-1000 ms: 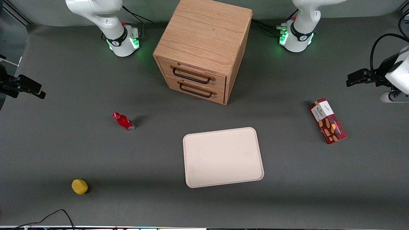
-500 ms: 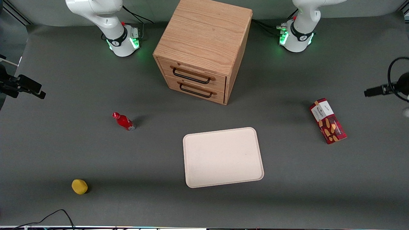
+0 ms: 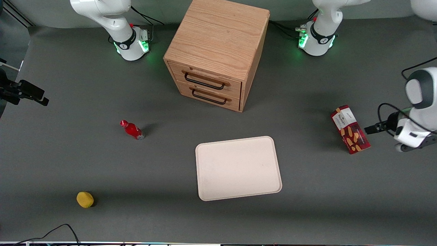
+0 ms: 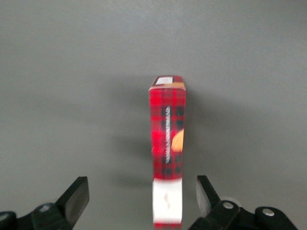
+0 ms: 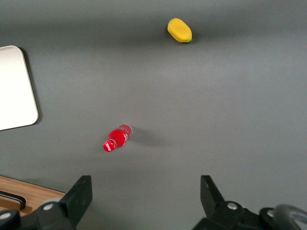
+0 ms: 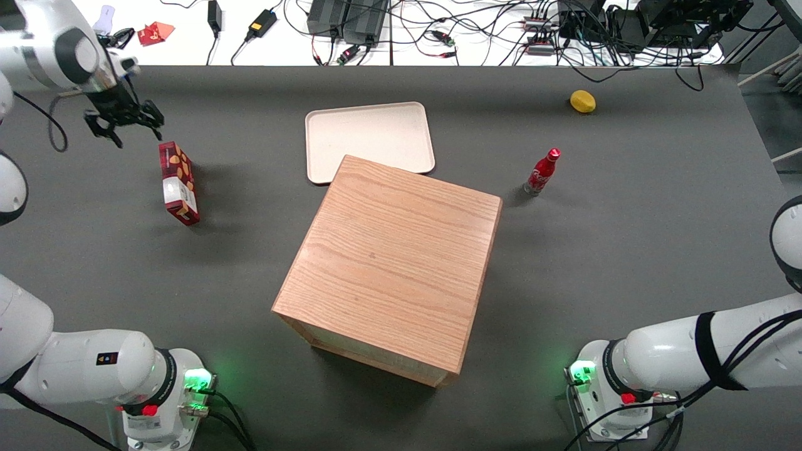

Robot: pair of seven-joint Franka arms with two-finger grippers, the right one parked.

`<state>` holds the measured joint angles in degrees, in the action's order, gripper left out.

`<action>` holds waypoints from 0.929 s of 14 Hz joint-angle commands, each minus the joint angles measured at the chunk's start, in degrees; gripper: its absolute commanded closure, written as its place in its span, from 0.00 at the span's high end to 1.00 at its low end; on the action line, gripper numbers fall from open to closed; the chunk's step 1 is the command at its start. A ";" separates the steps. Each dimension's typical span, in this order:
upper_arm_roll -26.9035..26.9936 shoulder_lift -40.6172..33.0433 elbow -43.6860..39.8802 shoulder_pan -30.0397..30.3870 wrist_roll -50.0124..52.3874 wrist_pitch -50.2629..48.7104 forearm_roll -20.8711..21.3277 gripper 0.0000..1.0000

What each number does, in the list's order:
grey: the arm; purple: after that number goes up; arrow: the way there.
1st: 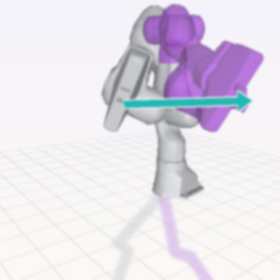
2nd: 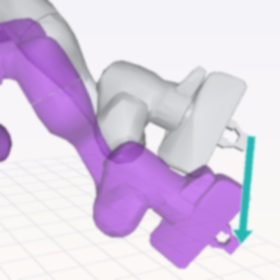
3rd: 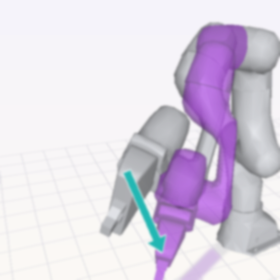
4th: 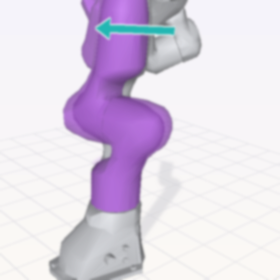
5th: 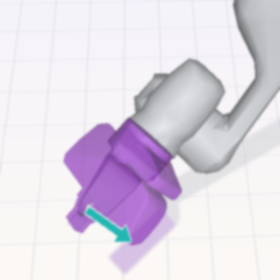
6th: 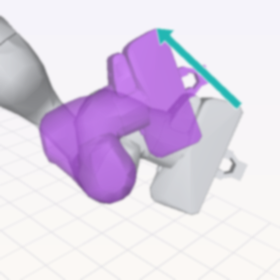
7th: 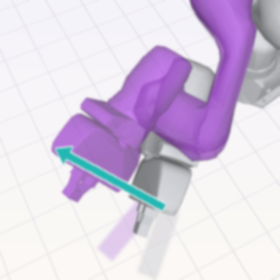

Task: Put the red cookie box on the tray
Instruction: 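Move the left gripper down over the red plaid cookie box, then close the left gripper on the cookie box and lift it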

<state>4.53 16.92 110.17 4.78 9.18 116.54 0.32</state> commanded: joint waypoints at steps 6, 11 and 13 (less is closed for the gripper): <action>-2.60 2.16 11.46 -1.00 5.15 15.03 1.33 0.08; -2.59 2.16 9.11 -0.74 4.97 12.06 3.28 0.00; -2.68 1.81 5.42 -0.82 4.97 6.97 3.37 0.00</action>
<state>1.83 20.27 118.83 4.24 13.81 128.78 2.69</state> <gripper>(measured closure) 0.828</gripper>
